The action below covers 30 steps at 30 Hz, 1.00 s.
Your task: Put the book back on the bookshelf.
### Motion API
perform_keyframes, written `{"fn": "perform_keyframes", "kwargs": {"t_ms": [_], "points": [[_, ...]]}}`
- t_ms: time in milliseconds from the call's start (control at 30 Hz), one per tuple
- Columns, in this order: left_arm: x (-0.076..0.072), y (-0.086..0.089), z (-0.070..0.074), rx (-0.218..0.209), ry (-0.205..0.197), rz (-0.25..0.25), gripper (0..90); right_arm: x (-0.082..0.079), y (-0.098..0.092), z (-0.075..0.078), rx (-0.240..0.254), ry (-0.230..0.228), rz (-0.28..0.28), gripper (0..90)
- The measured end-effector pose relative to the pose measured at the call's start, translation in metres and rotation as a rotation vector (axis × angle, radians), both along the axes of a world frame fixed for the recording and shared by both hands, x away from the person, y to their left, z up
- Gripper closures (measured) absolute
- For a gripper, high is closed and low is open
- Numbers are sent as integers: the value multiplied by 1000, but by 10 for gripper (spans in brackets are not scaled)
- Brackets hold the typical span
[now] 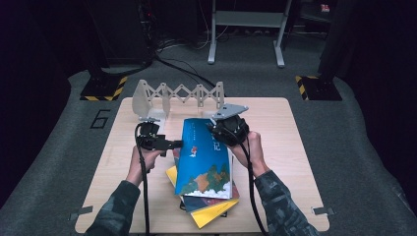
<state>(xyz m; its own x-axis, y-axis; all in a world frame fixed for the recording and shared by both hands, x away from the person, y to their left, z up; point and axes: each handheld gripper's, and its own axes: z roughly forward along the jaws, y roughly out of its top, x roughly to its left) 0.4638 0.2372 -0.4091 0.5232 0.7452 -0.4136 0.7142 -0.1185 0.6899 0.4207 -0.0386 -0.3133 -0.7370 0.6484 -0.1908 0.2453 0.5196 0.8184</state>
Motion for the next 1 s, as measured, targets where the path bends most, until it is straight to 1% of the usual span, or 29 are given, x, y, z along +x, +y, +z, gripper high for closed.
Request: {"fn": "perform_keyframes", "kwargs": {"t_ms": [33,67,100,133,200,267,300,333,367,400,433,467,500,533,567,633,667,700,733,767,800,833,867,900,967,1000], "points": [[0,0,0,0,0,0,0,-1,0,1,-2,-4,4,767],[2,0,0,-3,-3,-15,0,-1,0,1,-2,-4,4,767],[3,-1,1,-23,6,-10,0,-2,0,2,-6,-6,7,767],[5,-1,2,-29,6,-20,0,-2,0,3,-7,-14,11,767],[8,-4,2,-39,1,-20,0,-2,0,5,-13,-24,24,767],[14,-7,2,-71,15,-38,0,-2,-1,6,-13,-29,30,767],[17,-9,2,-86,16,-46,0,-3,0,7,-11,-29,27,767],[17,-9,2,-86,16,-46,0,-3,0,7,-11,-29,27,767],[23,-11,3,-113,17,-59,0,-2,-1,7,-16,-36,34,767],[25,-12,3,-113,16,-78,0,-1,-1,8,-17,-36,35,766],[25,-12,3,-113,16,-78,0,-1,-2,8,-15,-43,36,767],[27,-14,3,-124,25,-75,0,-1,-2,8,-15,-43,36,767],[30,-16,2,-124,27,-106,4,-1,-2,8,-17,-46,39,767],[30,-19,2,-120,31,-115,8,-1,-2,8,-7,-49,37,767],[31,-21,2,-112,29,-125,10,-1,-2,8,-8,-48,40,767],[30,-24,1,-116,23,-130,15,-1,-3,8,-5,-49,40,767],[30,-27,0,-130,26,-148,24,-1,-2,7,-6,-57,43,767],[30,-27,0,-130,26,-148,36,-1,-2,7,-3,-59,42,767],[30,-28,0,-159,24,-176,67,-1,-2,7,-2,-59,44,767],[30,-28,0,-176,23,-191,104,-1,-2,7,-2,-56,42,767],[30,-28,0,-176,23,-191,168,-1,-2,7,-2,-56,42,767],[29,-29,0,-191,23,-203,168,-1,-3,6,1,-61,41,766],[29,-29,1,-182,26,-195,180,0,-3,6,-1,-60,43,766],[29,-29,0,-186,30,-192,187,1,-3,5,3,-53,37,767],[29,-27,-1,-183,43,-172,236,3,-3,2,4,-50,39,766],[29,-26,-2,-182,45,-162,236,3,-3,2,4,-50,39,766]]}}
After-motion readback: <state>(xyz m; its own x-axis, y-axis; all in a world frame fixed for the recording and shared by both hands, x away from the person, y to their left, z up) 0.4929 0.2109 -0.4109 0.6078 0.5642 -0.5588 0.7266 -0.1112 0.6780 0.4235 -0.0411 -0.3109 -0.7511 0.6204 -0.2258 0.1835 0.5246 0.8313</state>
